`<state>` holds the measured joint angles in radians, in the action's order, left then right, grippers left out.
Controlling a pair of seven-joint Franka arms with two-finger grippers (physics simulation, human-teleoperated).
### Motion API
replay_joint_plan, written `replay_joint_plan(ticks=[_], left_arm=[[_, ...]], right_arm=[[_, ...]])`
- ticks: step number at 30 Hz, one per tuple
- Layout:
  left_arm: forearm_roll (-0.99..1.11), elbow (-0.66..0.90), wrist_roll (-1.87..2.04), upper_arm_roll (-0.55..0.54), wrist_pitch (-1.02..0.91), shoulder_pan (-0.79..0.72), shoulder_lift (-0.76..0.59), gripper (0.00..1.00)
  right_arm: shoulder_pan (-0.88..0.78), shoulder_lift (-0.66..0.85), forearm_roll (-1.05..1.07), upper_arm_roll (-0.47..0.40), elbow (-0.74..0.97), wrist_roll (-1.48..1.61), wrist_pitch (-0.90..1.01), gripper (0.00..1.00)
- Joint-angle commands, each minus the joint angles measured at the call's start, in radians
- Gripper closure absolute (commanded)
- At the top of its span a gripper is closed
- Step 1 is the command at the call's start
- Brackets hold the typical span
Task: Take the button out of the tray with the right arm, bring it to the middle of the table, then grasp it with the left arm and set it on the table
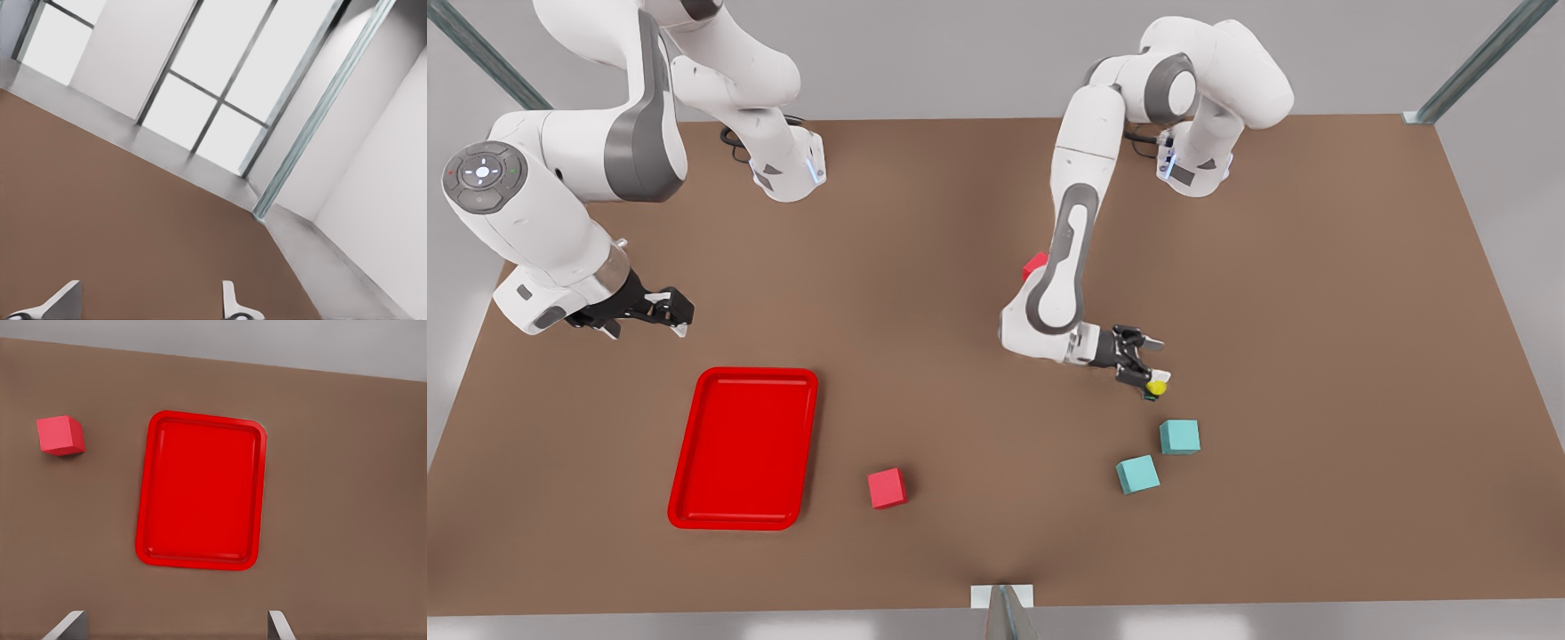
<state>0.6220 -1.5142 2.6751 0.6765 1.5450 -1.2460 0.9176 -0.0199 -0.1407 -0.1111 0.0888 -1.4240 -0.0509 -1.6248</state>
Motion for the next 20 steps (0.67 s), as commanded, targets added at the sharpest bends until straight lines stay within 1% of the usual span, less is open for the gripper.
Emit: replay_joint_plan(ticks=[1,2,3,4,5,6,7,8,9,10,11,12,15,16,20], left_arm=[[-0.1,0.008,-1.851,0.005,-0.131,-0.013,-0.146,0.0],[-0.411,0.104,-2.163,0.006,-0.069,0.089,-0.22,0.0],[-0.839,0.267,-2.521,0.029,-0.109,0.27,-0.237,0.0],[-1.035,0.382,-2.687,0.04,-0.275,0.402,-0.237,0.0],[-1.033,0.453,-2.884,0.11,-0.377,0.424,-0.241,0.0],[-0.934,0.459,-2.919,0.091,-0.411,0.465,-0.393,0.0],[-0.601,0.444,-2.899,-0.352,-0.407,0.689,-0.546,0.0],[-0.498,0.364,-2.898,-0.535,-0.376,0.827,-0.68,0.0],[-0.505,0.312,-2.902,-0.567,-0.342,0.898,-0.769,0.0],[-0.504,0.217,-2.899,-0.578,-0.283,0.913,-0.842,0.0],[-0.505,0.151,-2.901,-0.609,-0.25,0.931,-0.881,0.0],[-0.505,0.143,-2.904,-0.634,-0.253,0.945,-0.882,0.0],[-0.508,0.108,-3.016,-0.637,-0.253,0.945,-0.898,0.0],[-0.508,0.108,-3.016,-0.655,-0.253,0.948,-0.898,0.0],[-0.51,0.094,-3.01,-0.657,-0.249,0.948,-0.902,0.0]], right_arm=[[-0.002,0.001,0.001,0.0,0.001,0.002,0.0,0.0],[-0.002,0.001,0.001,0.0,0.001,0.0,0.0,0.0],[0.003,0.001,-0.001,0.0,0.001,0.002,0.0,0.0],[0.001,0.001,0.001,0.0,0.001,0.002,0.0,0.0],[-0.002,0.001,0.001,0.0,0.001,0.002,0.0,0.0],[-0.003,0.001,0.002,0.0,0.001,0.002,0.002,0.0],[-0.003,0.001,0.002,0.0,0.001,0.0,0.002,0.0],[-0.003,0.001,0.002,0.0,0.001,0.0,0.002,0.0],[-0.003,0.001,0.002,0.0,0.0,0.002,0.002,0.0],[-0.003,0.001,0.002,0.0,0.0,0.002,0.002,0.0],[-0.012,0.001,0.002,0.0,-0.001,0.0,0.003,0.0],[-0.02,0.001,-0.001,0.0,-0.001,0.002,0.003,0.0],[-0.025,-0.002,-0.002,0.0,-0.001,0.0,0.003,0.0],[-0.025,-0.002,-0.002,-0.001,-0.001,0.0,0.003,0.0],[-0.028,-0.004,-0.009,0.0,-0.001,0.002,0.002,0.0]])
